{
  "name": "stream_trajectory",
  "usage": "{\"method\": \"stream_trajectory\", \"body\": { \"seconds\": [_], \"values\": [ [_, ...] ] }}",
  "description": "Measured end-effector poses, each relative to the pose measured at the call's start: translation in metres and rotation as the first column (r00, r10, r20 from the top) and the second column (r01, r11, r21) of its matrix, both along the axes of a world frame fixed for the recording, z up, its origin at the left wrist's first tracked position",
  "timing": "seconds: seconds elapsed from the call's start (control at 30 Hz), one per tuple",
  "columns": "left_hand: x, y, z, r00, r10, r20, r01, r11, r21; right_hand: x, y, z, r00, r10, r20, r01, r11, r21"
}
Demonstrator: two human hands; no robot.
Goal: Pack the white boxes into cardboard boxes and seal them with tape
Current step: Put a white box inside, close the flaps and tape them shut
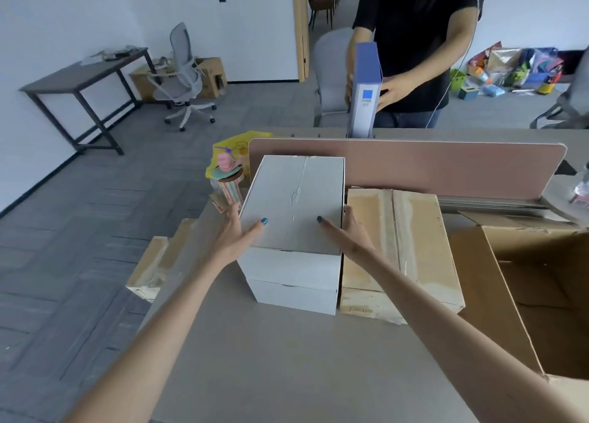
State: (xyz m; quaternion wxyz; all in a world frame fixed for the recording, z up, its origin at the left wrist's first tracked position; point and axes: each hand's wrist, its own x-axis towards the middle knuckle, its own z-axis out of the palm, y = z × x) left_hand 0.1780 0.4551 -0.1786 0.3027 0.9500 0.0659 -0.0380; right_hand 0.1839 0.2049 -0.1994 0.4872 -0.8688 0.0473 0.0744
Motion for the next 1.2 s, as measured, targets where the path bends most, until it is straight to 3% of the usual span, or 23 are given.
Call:
{"method": "stream_trajectory", "body": {
  "seconds": [0.07, 0.1, 0.23, 0.33, 0.57, 0.83, 1.0, 1.2],
  "values": [
    [0.008, 0.005, -0.008, 0.998, -0.008, -0.057, -0.014, 0.923, -0.384, 0.003, 0.008, -0.005, 0.995, -0.091, -0.046, 0.099, 0.967, 0.236],
    [0.012, 0.005, -0.012, 0.998, -0.009, -0.055, -0.018, 0.876, -0.482, 0.003, 0.011, -0.008, 0.990, -0.125, -0.070, 0.141, 0.935, 0.326],
    [0.018, 0.003, -0.023, 0.997, 0.073, 0.014, -0.046, 0.762, -0.645, -0.001, 0.020, -0.012, 0.984, -0.143, -0.104, 0.177, 0.799, 0.574],
    [0.016, 0.003, -0.025, 0.996, 0.088, 0.026, -0.047, 0.729, -0.683, -0.001, 0.023, -0.015, 0.982, -0.162, -0.100, 0.188, 0.742, 0.644],
    [0.004, 0.001, -0.025, 0.995, 0.087, 0.049, -0.026, 0.693, -0.721, -0.013, 0.018, -0.009, 0.988, -0.151, -0.038, 0.136, 0.716, 0.684],
    [-0.020, -0.028, 0.025, 0.972, 0.114, 0.207, 0.064, 0.717, -0.694, -0.029, -0.007, 0.024, 0.978, -0.180, 0.102, 0.057, 0.707, 0.705],
    [-0.041, -0.065, 0.056, 0.960, 0.087, 0.267, 0.127, 0.713, -0.690, -0.049, -0.044, 0.052, 0.953, -0.206, 0.221, -0.009, 0.712, 0.702],
    [-0.068, -0.142, 0.072, 0.944, 0.031, 0.328, 0.204, 0.725, -0.657, -0.086, -0.125, 0.069, 0.935, -0.241, 0.260, -0.007, 0.721, 0.693]
  ]
}}
